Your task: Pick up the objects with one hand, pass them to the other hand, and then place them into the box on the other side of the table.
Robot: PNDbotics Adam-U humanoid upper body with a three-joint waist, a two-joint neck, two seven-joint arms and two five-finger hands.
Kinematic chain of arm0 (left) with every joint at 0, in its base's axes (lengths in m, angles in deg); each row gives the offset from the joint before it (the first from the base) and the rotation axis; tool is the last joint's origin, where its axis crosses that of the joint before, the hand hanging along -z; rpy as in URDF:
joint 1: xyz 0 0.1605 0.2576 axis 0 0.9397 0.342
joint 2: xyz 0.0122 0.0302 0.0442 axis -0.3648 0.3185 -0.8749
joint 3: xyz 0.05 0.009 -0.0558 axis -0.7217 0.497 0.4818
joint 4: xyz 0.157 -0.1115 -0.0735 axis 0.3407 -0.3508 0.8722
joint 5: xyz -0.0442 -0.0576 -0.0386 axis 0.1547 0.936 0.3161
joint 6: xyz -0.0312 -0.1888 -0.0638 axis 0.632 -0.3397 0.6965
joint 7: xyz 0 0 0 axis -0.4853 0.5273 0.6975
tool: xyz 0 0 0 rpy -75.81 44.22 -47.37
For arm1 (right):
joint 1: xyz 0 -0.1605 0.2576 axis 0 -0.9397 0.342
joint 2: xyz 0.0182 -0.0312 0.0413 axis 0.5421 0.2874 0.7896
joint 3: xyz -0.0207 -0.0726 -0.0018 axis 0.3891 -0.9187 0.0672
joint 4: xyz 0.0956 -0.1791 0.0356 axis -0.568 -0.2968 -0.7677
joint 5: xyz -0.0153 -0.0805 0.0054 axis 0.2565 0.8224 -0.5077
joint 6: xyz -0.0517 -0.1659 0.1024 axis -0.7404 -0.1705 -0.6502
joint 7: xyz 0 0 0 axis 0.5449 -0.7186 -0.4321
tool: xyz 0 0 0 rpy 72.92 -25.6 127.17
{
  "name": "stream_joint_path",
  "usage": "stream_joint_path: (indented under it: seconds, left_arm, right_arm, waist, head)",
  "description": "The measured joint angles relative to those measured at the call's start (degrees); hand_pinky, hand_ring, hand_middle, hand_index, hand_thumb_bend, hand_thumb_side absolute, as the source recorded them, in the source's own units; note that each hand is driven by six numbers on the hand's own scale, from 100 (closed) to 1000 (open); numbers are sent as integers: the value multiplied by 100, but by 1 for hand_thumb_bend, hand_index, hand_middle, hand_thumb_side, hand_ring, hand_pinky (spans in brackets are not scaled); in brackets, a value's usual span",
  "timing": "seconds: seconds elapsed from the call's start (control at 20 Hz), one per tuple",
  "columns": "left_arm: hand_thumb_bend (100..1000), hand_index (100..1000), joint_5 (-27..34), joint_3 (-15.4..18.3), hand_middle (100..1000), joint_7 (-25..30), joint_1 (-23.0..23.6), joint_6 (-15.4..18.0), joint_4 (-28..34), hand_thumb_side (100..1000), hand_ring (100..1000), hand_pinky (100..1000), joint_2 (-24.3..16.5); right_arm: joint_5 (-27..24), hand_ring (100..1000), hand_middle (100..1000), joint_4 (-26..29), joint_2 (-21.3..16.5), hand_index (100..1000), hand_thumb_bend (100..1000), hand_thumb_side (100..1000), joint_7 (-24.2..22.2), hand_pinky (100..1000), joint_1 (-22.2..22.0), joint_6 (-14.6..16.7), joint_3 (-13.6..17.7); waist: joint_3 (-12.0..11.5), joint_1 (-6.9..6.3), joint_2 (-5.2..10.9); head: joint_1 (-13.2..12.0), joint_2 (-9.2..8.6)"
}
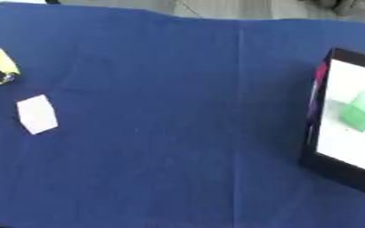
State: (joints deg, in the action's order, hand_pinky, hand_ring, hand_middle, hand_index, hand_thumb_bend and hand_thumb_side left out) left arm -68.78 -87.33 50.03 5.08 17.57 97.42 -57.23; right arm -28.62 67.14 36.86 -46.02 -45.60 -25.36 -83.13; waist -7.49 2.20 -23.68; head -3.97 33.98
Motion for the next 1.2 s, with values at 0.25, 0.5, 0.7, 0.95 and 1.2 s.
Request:
stream_joint_path:
  seconds: [0.25,0.5,0.7,0.95,1.2]
  left_arm:
    - [332,751,-1,7,763,2,-24,-29,-4,225,885,922,25]
    - [276,693,2,9,737,-12,-53,-71,-12,212,867,912,30]
    - [171,670,48,7,700,-11,-56,-83,24,159,830,886,53]
    - [100,658,370,-82,656,29,-52,-5,488,156,772,854,66]
    - [100,651,835,-333,626,94,78,136,1271,168,739,830,21]
  right_arm:
    - [23,1000,1000,0,1,1000,100,628,18,1000,-3,-59,1]
    - [23,1000,1000,0,1,1000,100,634,18,1000,-6,-60,3]
    - [22,1000,1000,0,1,1000,100,629,0,1000,-11,-42,4]
    - [8,1000,1000,0,-2,1000,100,626,-16,1000,-48,-7,16]
    - [-62,1000,1000,0,-9,1000,100,620,-29,1000,-44,60,37]
  waist:
    - [-1,0,0]
    - [-2,-1,1]
    - [-17,-4,9]
    - [-41,-29,68]
    - [-74,-61,134]
  head:
    - [-2,16]
    - [-3,20]
    - [2,40]
    - [70,67]
    - [138,76]
